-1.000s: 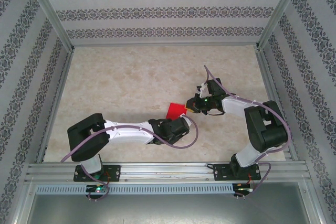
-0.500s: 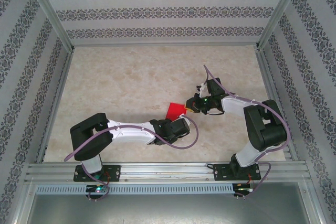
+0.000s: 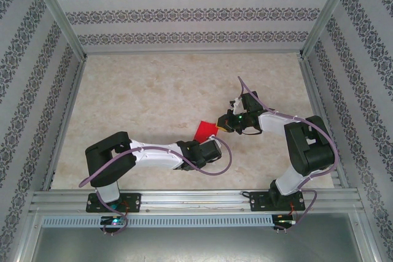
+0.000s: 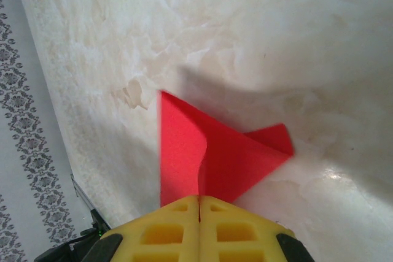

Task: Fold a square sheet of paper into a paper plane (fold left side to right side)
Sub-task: Fold the wing for the fifth time at the center of the table.

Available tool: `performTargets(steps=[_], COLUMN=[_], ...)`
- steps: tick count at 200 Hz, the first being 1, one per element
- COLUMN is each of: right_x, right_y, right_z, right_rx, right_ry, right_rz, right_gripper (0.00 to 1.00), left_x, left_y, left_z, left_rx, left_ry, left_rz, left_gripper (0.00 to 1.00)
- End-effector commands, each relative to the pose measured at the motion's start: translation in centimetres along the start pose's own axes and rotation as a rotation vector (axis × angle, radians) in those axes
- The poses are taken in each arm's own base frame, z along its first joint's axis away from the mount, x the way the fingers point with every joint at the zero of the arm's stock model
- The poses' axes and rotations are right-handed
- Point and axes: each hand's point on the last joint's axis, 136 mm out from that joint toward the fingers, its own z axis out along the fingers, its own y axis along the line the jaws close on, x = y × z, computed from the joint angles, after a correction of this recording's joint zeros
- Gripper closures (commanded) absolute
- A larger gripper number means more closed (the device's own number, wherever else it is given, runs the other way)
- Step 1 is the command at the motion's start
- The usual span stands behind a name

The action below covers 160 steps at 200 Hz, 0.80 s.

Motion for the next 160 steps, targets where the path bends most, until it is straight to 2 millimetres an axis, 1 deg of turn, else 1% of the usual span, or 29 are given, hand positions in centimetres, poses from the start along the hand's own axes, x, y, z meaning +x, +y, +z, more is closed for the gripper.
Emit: performTargets(steps=[1,26,45,74,100,121,141,160], right_x=[-0.6,-0.7,-0.7,-0.8,-0.9,-1.0,-0.6,-0.1], right_y=[-0.1,-0.7,-1.4,-2.7,-3.6,-4.6,-5.4,-5.8], right_z=[0.0,-0.1,-0.3,-1.5,-3.4,-5.4,-7.2,-8.6], right_rx=[0.008,0.031,0.066,0.120,0.171,0.229,0.279,0.304], right_ry=[-0.007,-0.014,-0.023,-0.064,-0.121,-0.177,-0.222,-0.259], right_rz=[0.002,0.006,0.011,0.020,0.017,0.015,0.011,-0.005], right_gripper=[0.99,0.98,0.95,0.84,0.71,0.64,0.58,0.56], left_x=[0.9,0.8,0.7,0.5,0.0,-0.6,-1.2,-1.6], left_y=[-0.1,-0.3,-0.7,-1.2,-1.6,-1.9,-2.4,-2.7], left_z=[0.0,-0.1,-0.1,-0.2,-0.6,-1.0,-1.4,-1.8], left_rx=[-0.018,-0.002,0.018,0.047,0.086,0.137,0.202,0.269], left_ry=[0.024,0.020,0.022,0.033,0.027,0.026,0.031,0.043], left_rz=[0.022,0.017,0.017,0.017,0.008,-0.010,-0.030,-0.054], left_gripper=[0.74,0.80,0.83,0.88,0.91,0.92,0.95,0.96])
